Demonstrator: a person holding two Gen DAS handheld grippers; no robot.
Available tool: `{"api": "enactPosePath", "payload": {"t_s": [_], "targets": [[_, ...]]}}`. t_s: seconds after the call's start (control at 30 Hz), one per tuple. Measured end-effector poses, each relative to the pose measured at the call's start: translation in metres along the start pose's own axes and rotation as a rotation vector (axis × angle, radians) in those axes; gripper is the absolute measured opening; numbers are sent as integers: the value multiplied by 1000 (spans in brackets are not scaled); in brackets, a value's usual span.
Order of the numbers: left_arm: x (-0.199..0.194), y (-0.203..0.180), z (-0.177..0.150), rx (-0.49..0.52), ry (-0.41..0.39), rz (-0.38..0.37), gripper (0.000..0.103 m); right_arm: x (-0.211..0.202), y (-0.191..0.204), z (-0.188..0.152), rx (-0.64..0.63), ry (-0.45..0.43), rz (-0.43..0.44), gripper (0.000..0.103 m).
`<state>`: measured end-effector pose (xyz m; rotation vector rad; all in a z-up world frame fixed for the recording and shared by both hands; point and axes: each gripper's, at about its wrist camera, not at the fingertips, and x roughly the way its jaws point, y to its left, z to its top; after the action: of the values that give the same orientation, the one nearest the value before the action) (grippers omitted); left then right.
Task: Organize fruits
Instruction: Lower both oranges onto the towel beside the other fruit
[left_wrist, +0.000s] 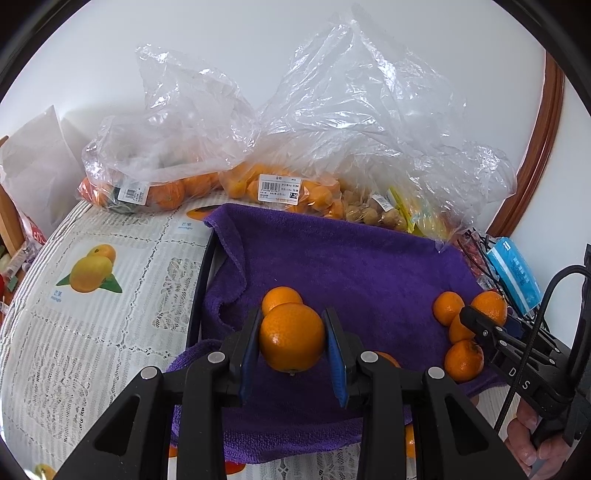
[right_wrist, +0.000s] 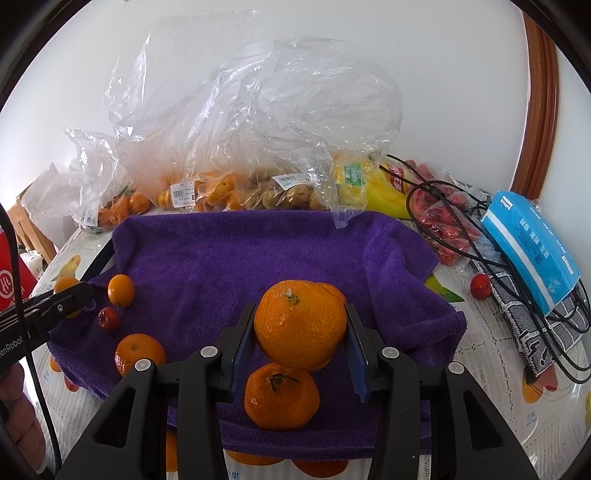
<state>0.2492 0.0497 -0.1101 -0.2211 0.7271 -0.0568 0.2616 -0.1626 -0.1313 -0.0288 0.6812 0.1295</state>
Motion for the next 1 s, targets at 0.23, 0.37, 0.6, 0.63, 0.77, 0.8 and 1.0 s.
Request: {"api": "enactPosePath", "payload": {"t_s": [0.23, 0.37, 0.6, 0.63, 0.77, 0.8, 1.0], "targets": [[2, -1, -1, -2, 6, 1, 31, -1, 2, 0, -19, 0, -13, 45], [3, -1, -1, 0, 9, 1, 31, -2, 2, 0, -22, -5, -9, 45], [5, -4, -3, 8, 18, 4, 31, -5, 4, 1, -33, -20, -20, 45], [5, -5, -3, 9, 20, 2, 31, -5, 4, 1, -31, -20, -19, 45], [6, -6, -4, 14, 25, 2, 31, -8, 3, 2, -29, -32, -15, 45], [6, -6, -4, 14, 25, 2, 31, -9, 3, 2, -27, -33, -14, 45], [7, -6, -5, 15, 31, 3, 31, -7, 4, 1, -33, -24, -15, 45]]}}
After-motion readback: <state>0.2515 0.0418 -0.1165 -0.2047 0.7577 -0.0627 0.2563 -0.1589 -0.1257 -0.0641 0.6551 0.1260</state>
